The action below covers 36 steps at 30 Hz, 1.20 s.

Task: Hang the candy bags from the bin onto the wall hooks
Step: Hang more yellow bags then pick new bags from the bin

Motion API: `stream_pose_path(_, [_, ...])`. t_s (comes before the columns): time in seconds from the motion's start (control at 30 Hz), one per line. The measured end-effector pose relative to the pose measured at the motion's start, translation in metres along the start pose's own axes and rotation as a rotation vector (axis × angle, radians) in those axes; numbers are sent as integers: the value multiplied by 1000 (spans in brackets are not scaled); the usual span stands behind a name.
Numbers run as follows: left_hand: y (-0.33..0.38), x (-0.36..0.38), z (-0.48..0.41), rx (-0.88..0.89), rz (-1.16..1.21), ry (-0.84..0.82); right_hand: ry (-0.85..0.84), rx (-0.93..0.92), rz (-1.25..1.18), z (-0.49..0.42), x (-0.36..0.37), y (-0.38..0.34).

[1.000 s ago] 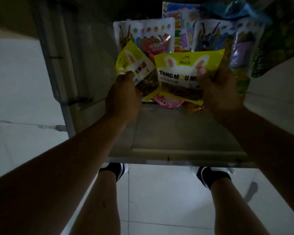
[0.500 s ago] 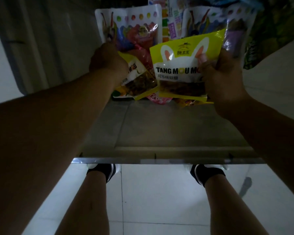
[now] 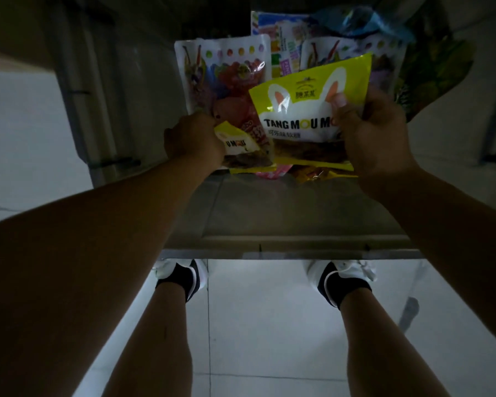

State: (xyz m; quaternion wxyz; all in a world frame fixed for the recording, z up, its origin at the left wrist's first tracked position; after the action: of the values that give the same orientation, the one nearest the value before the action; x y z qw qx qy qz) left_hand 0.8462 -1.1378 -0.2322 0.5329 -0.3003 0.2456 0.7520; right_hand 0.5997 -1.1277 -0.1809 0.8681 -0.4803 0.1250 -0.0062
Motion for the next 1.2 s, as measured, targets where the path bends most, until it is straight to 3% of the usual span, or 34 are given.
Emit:
stream_pose_path(0.37, [13, -72, 86, 230, 153, 182, -59, -151, 29, 44, -12, -87])
stream_pose_path(0.6, [-4, -143, 129, 207, 513, 152, -23, -224, 22, 72, -26, -156])
stream_pose_path(0.9, [-4, -259, 194, 329, 333, 324, 8, -329, -83, 121, -38, -256])
stream_pose_path(1.2, [14, -397, 281, 483, 515, 353, -15, -451, -228, 190, -47, -371])
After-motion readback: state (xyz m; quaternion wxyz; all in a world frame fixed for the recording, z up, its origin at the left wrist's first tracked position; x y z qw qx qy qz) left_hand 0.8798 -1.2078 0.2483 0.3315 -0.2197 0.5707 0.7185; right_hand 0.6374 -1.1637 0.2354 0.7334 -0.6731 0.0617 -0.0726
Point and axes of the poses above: each hand's wrist, its own z-axis away from the middle knuckle, its own x-axis out of the palm, y = z × x, the point moved 6 cm from there along -z, towards the middle knuckle
